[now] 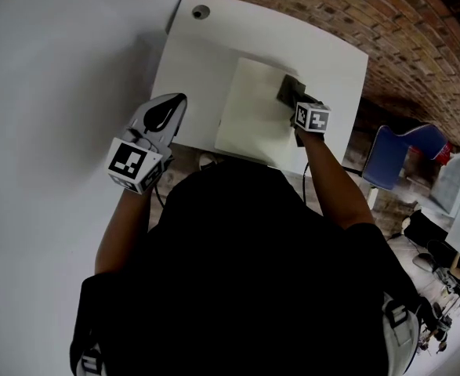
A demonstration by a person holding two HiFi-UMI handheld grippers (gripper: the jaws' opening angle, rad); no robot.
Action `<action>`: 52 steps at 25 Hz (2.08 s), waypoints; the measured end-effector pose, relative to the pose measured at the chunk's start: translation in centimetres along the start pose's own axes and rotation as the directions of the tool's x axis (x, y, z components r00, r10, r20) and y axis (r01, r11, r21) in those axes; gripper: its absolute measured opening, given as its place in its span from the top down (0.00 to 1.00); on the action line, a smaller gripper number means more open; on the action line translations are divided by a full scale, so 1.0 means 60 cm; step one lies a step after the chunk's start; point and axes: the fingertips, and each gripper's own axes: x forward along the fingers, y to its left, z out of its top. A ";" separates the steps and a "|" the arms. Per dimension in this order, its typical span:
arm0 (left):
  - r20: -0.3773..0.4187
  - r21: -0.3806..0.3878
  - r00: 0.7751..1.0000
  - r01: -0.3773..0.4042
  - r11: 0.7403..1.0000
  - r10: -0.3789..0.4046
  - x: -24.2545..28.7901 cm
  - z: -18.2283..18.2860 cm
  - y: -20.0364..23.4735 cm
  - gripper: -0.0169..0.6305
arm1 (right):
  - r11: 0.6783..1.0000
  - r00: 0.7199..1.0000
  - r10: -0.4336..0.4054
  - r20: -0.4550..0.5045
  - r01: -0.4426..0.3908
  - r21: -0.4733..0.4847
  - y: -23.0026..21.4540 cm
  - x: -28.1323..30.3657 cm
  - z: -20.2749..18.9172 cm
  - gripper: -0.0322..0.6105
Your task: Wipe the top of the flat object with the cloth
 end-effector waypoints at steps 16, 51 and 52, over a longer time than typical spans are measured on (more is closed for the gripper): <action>-0.003 0.022 1.000 0.014 1.000 -0.014 0.012 0.002 -0.021 0.97 | 0.999 0.999 -0.043 0.008 0.043 0.008 -0.052 -0.037 -0.017 0.93; -0.003 -0.033 0.991 -0.135 0.990 0.135 -0.144 -0.037 -0.034 0.97 | 0.922 0.922 0.380 -0.079 -0.384 -0.055 0.364 0.009 -0.039 0.93; -0.006 -0.036 0.991 -0.134 0.990 0.134 -0.143 -0.038 -0.035 0.97 | 0.924 0.924 0.373 -0.084 -0.378 -0.051 0.358 0.011 -0.044 0.93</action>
